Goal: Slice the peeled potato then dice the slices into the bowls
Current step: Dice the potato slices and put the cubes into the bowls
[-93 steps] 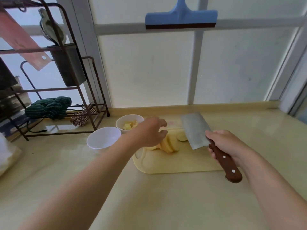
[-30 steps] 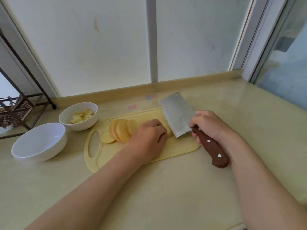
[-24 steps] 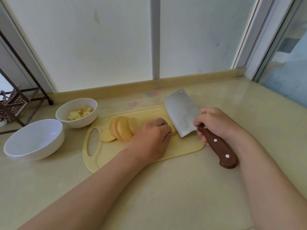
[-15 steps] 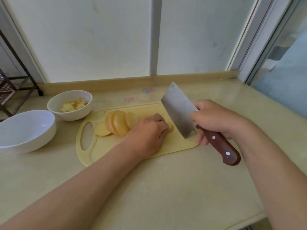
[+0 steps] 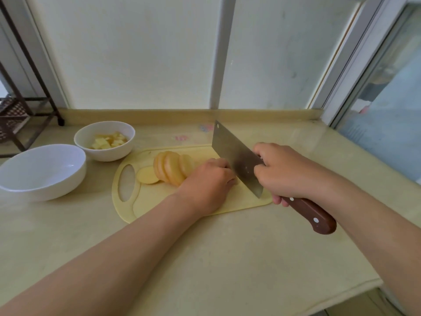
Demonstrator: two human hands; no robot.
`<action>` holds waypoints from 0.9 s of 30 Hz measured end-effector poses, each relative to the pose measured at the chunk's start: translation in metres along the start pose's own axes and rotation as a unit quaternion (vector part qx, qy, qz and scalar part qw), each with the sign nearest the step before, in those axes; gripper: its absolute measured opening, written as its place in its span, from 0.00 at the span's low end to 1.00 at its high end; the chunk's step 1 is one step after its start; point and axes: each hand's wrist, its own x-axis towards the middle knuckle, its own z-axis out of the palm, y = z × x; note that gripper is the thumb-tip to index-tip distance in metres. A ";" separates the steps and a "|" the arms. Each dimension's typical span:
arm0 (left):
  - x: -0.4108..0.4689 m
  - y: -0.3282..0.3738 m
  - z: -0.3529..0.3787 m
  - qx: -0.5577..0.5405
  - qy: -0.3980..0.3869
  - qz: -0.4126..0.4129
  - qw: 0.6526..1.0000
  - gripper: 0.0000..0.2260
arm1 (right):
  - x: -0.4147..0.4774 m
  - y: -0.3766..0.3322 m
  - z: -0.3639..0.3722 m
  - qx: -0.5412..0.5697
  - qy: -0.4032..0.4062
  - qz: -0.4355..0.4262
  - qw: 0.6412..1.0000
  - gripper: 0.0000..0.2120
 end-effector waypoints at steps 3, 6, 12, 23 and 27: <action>0.001 0.000 -0.001 -0.002 -0.008 -0.003 1.000 0.08 | -0.004 -0.001 -0.001 -0.011 -0.004 0.003 1.000 0.07; 0.001 0.001 -0.001 0.003 -0.012 -0.005 1.000 0.09 | -0.009 -0.003 -0.002 -0.027 -0.011 0.002 1.000 0.07; 0.001 0.000 0.000 -0.001 -0.021 -0.014 1.000 0.08 | -0.014 -0.007 -0.003 -0.086 -0.028 0.006 0.996 0.04; 0.001 -0.003 0.002 0.003 -0.015 0.006 1.000 0.08 | 0.033 -0.015 0.005 -0.028 -0.098 0.038 0.994 0.06; -0.001 0.001 0.001 0.042 0.003 0.003 0.999 0.07 | 0.032 -0.006 0.003 0.013 -0.084 0.033 0.996 0.13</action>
